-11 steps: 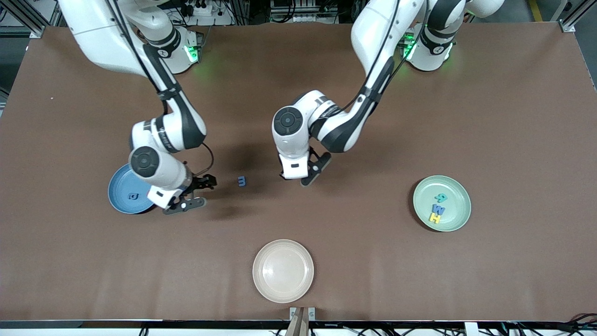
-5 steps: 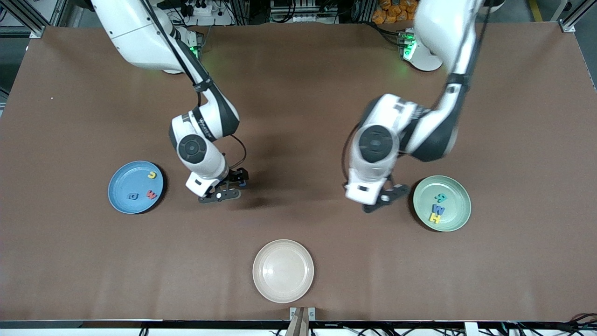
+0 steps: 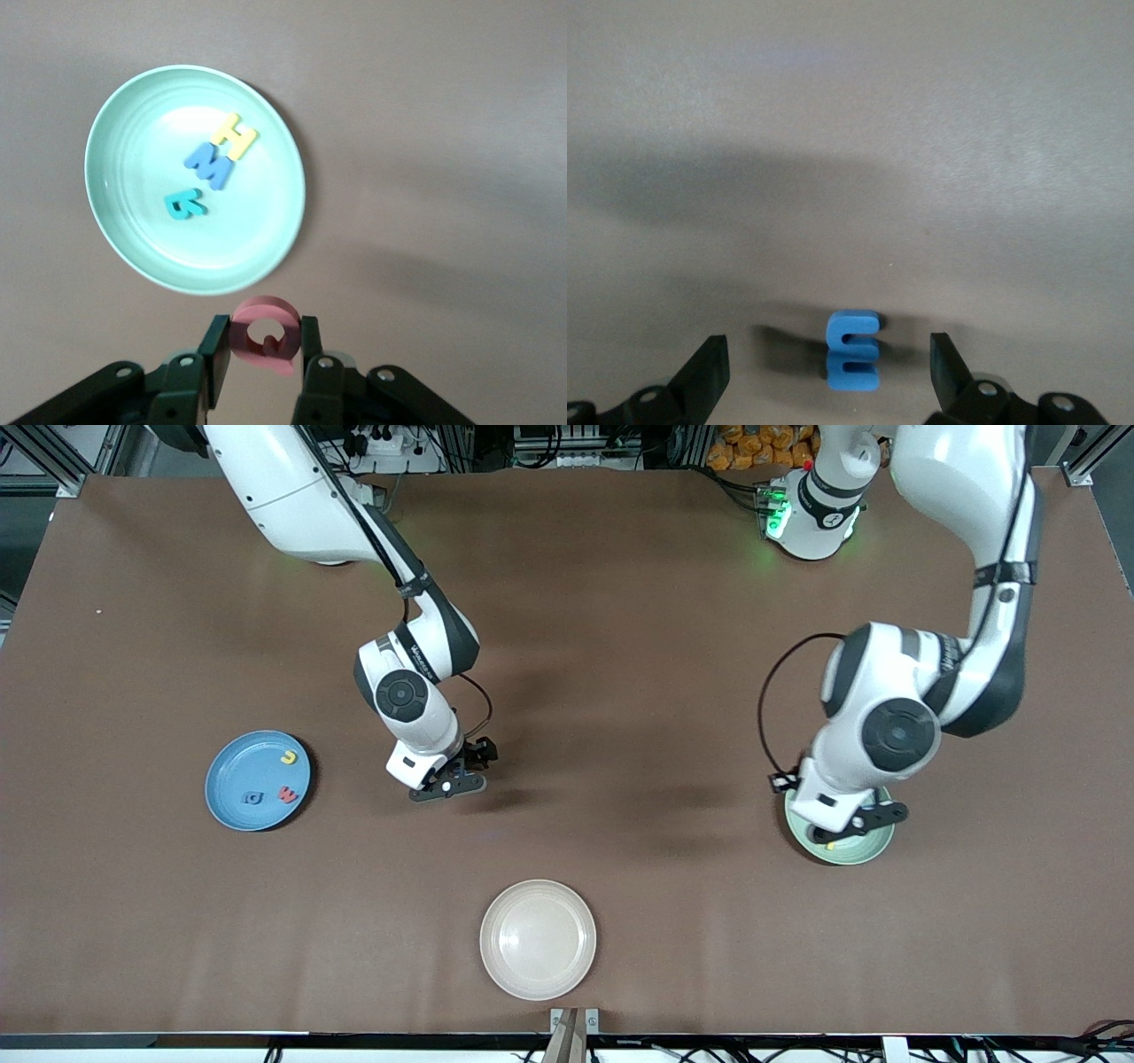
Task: Sort upper and lower case letters into plates
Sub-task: 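Put the pink G on the green plate with the left gripper, then put the blue E in the blue plate with the right gripper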
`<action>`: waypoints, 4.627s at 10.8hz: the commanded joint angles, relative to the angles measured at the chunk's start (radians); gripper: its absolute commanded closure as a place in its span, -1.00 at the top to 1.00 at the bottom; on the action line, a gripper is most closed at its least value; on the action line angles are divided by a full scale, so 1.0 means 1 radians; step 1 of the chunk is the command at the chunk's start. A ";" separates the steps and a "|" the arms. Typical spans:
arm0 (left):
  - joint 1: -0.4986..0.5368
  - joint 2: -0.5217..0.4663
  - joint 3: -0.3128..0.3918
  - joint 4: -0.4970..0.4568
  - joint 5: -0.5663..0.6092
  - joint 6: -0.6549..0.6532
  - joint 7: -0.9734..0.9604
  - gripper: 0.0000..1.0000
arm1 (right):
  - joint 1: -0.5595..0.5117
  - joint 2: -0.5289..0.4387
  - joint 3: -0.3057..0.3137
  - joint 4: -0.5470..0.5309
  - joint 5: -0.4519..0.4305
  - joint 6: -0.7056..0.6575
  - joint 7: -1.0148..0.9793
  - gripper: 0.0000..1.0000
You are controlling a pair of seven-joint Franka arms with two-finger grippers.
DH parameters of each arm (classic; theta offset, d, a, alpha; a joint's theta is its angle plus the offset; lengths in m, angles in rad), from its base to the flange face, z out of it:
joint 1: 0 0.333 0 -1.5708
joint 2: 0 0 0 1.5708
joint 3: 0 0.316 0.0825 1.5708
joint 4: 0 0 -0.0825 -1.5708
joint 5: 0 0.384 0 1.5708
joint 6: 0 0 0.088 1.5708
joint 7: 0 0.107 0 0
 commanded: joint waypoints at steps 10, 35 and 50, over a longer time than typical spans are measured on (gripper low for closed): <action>0.154 -0.031 -0.018 -0.149 0.018 0.210 0.228 1.00 | -0.006 0.009 -0.010 -0.023 -0.010 0.028 0.014 -1.00; 0.300 -0.508 -0.143 0.132 0.029 -0.458 0.311 1.00 | -0.502 -0.235 -0.138 -0.101 0.004 -0.271 -0.894 1.00; 0.316 -0.522 -0.179 0.098 0.005 -0.409 0.428 1.00 | -0.531 -0.597 0.069 -0.380 -0.011 -0.311 -0.310 1.00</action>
